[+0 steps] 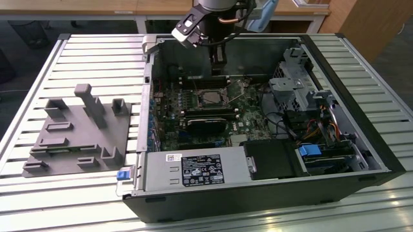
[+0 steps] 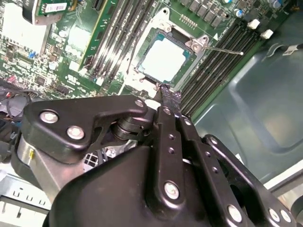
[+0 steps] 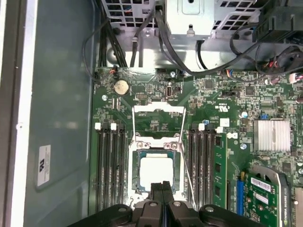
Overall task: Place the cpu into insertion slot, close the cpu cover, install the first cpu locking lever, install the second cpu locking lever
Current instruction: 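Close the cpu cover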
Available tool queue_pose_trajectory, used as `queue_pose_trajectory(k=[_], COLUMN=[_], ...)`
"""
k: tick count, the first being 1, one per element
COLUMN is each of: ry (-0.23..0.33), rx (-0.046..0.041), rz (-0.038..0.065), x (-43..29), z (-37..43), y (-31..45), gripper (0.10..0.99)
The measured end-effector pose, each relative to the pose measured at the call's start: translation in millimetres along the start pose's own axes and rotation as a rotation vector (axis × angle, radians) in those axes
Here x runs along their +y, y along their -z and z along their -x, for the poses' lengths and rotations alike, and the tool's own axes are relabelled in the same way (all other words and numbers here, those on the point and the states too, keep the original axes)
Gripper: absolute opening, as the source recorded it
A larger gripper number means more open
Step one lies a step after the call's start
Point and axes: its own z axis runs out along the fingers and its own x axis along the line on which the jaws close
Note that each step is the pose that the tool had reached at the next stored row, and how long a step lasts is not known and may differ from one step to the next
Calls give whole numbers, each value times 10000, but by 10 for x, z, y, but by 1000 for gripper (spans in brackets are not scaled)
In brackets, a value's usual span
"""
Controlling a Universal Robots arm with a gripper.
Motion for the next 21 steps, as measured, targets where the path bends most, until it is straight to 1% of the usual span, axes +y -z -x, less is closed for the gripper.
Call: queue_pose_trajectory(k=[3, 7, 13, 21], ry=[-1, 0, 0, 0], rx=[1, 1, 1, 0], rz=[-5, -22, -163, -185], x=[0, 5, 81, 146], z=[34, 54, 56, 56], y=[-1, -2, -8, -14], gripper=[106, 106, 106, 106])
